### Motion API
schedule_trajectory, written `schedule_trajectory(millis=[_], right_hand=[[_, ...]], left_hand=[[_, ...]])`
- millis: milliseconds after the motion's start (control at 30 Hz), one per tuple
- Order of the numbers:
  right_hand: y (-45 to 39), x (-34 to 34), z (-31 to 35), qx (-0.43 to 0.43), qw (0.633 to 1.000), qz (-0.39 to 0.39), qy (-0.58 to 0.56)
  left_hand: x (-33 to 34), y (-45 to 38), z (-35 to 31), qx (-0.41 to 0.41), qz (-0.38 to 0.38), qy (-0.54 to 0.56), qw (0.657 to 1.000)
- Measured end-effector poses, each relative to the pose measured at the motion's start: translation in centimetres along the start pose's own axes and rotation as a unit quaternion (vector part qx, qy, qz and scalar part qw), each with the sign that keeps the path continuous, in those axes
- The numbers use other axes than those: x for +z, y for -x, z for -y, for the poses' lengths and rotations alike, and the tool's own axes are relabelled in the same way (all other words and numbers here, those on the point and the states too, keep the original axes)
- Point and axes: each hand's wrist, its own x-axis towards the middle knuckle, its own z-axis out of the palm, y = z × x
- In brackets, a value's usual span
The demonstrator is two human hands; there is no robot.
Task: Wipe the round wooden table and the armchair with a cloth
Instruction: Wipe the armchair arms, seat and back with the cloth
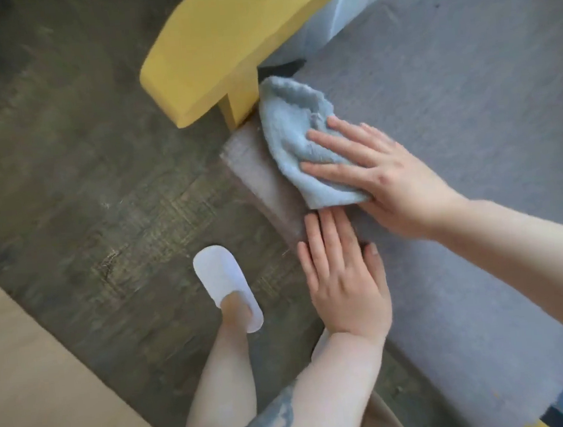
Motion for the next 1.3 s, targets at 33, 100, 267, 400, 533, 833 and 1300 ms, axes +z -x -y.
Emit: schedule_trajectory(millis=[33, 100, 267, 400, 533, 833, 1300], right_hand=[[0.1, -0.7, -1.7, 0.034, 0.999, -0.016, -0.002], [-1.4, -1.2, -2.6, 0.238, 0.962, -0.131, -0.034], [-6.7, 2.9, 6.6, 0.126, 0.984, -0.119, -0.032], [-4.8, 0.2, 0.0, 0.032, 0.995, -0.087, 0.023], [-6.7, 2.5, 4.4, 0.219, 0.958, -0.187, -0.005], [0.1, 1.0, 0.9, 0.362, 0.907, -0.215, -0.033], [3.2, 6.2, 12.5, 0.33, 0.92, -0.211, 0.001]], left_hand=[[-0.1, 0.0, 0.2, 0.01, 0.002, -0.008, 1.0], [-0.4, -0.3, 0.3, 0.009, 0.007, -0.017, 1.0], [0.1, -0.1, 1.0, 0.071, 0.042, -0.078, 0.994], [-1.3, -0.7, 1.5, 0.116, 0.043, -0.089, 0.988], [-1.6, -1.4, 2.8, 0.211, 0.067, -0.049, 0.974], [-5.2, -8.0, 8.2, 0.473, 0.106, -0.091, 0.87], [-7.1, -12.9, 8.1, 0.313, 0.097, -0.034, 0.944]])
